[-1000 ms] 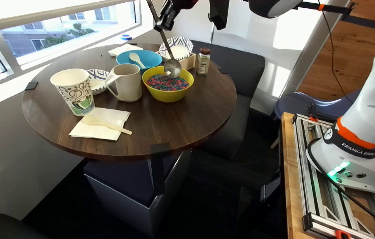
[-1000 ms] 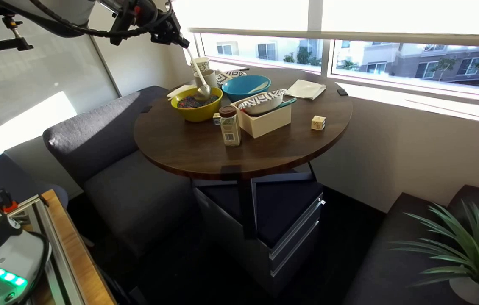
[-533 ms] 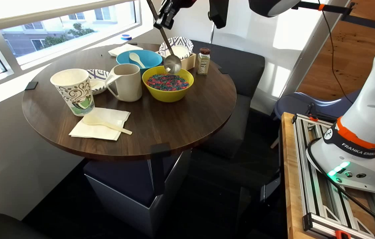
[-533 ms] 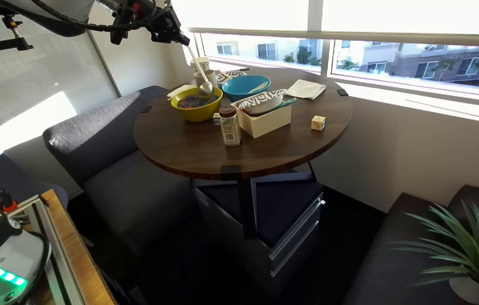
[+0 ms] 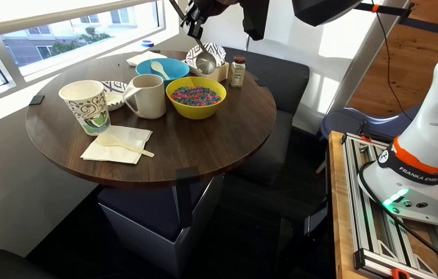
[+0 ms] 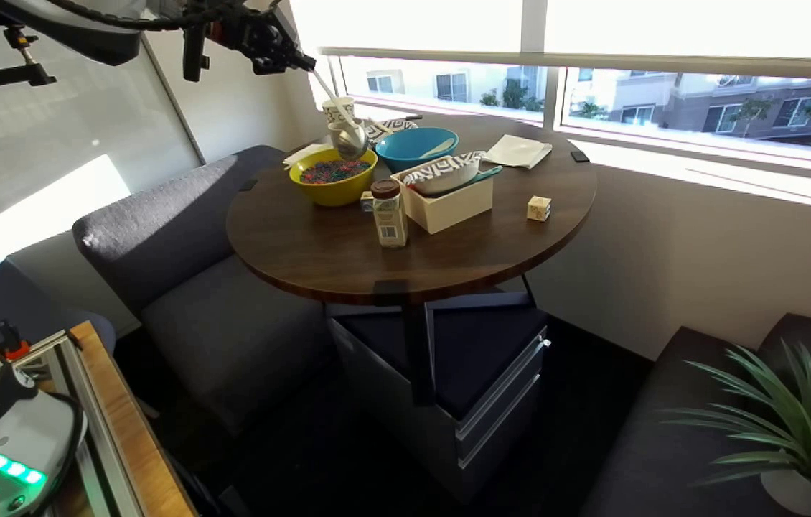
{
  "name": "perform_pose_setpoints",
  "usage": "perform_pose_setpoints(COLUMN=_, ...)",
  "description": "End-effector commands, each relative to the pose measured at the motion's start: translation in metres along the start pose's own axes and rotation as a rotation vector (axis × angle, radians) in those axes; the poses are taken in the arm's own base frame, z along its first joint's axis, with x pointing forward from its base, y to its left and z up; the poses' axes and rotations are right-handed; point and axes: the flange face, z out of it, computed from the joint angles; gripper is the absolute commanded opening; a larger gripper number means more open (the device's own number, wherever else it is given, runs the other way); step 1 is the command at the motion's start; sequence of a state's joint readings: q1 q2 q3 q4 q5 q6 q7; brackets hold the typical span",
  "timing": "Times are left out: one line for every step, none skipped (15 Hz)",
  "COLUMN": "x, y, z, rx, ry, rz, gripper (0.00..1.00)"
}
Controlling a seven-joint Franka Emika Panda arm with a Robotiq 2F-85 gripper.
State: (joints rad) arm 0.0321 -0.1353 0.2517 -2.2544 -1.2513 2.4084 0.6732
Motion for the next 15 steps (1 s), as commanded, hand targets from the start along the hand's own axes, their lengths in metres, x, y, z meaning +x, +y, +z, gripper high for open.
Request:
perform_pose_setpoints(x=0.002, y=-0.019, z=0.004, rx=-0.047, ry=-0.012, rz=-0.015, gripper=0.01)
perform_pose_setpoints(x=0.002, y=-0.024, z=0.006, rx=-0.047, ry=-0.012, rz=-0.019, gripper=0.01)
perform_pose_setpoints(x=0.002, y=-0.029, z=0.008, rx=-0.048, ry=-0.013, rz=-0.026, gripper=0.01)
perform_pose_setpoints(x=0.003, y=-0.035, z=0.009, rx=-0.049, ry=-0.011, rz=-0.032, gripper=0.01)
perform_pose_setpoints(x=0.003, y=-0.039, z=0.011, rx=-0.052, ry=-0.008, rz=-0.038, gripper=0.01)
perform_pose_setpoints(x=0.004, y=-0.043, z=0.013, rx=-0.05, ry=-0.005, rz=-0.043, gripper=0.01)
perform_pose_setpoints(x=0.004, y=-0.046, z=0.016, rx=-0.057, ry=-0.001, rz=-0.052, gripper=0.01)
perform_pose_setpoints(x=0.004, y=-0.051, z=0.019, rx=-0.054, ry=0.001, rz=-0.06, gripper=0.01)
perform_pose_setpoints(x=0.004, y=-0.055, z=0.021, rx=-0.051, ry=0.004, rz=-0.063, gripper=0.01)
perform_pose_setpoints(x=0.004, y=-0.058, z=0.022, rx=-0.051, ry=0.005, rz=-0.068, gripper=0.01)
perform_pose_setpoints(x=0.004, y=-0.061, z=0.024, rx=-0.046, ry=0.005, rz=-0.073, gripper=0.01)
perform_pose_setpoints(x=0.005, y=-0.063, z=0.026, rx=-0.042, ry=0.006, rz=-0.073, gripper=0.01)
perform_pose_setpoints(x=0.006, y=-0.065, z=0.026, rx=-0.04, ry=0.007, rz=-0.073, gripper=0.01)
perform_pose_setpoints(x=0.007, y=-0.067, z=0.027, rx=-0.036, ry=0.01, rz=-0.072, gripper=0.01)
perform_pose_setpoints(x=0.008, y=-0.068, z=0.027, rx=-0.028, ry=0.012, rz=-0.068, gripper=0.01)
